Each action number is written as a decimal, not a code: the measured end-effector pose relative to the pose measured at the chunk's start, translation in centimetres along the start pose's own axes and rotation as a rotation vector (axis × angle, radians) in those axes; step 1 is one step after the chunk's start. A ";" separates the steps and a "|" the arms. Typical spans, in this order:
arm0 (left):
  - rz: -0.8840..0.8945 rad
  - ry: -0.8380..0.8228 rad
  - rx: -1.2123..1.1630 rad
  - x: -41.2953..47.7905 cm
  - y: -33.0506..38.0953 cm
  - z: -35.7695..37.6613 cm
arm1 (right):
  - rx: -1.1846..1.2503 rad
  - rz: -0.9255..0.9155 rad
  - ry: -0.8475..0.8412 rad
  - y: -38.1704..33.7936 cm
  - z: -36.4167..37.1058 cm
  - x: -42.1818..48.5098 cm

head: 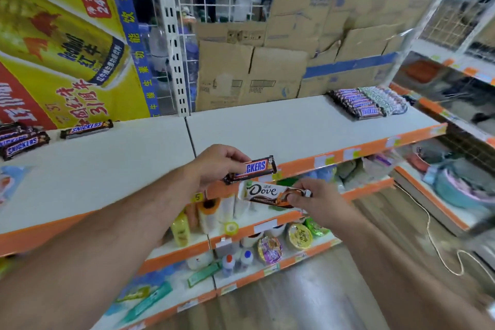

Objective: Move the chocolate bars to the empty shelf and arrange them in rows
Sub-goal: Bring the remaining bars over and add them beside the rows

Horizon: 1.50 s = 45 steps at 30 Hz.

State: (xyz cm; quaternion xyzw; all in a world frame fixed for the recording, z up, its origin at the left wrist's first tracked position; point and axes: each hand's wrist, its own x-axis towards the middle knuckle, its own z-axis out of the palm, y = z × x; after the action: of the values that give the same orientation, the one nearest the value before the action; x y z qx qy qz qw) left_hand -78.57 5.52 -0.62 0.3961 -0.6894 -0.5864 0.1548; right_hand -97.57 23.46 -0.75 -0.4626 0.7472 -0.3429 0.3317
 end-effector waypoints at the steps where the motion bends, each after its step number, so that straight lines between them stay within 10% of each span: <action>1: 0.006 -0.013 0.008 0.5 0.6 1.3 | 0.001 0.010 0.007 0.9 -1.1 -0.2; 18: 0.024 -0.058 -0.029 13.5 11.3 24.9 | -0.006 0.008 0.107 15.2 -25.7 2.7; 45: 0.110 -0.053 0.097 44.5 24.4 35.2 | -0.105 0.050 0.161 25.5 -47.7 27.3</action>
State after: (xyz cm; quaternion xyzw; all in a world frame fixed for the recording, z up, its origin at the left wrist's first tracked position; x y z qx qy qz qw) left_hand -139.72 -2.76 1.69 0.3490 -0.7415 -0.5533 0.1490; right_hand -157.79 16.75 -0.58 -0.4317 0.7996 -0.3309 0.2544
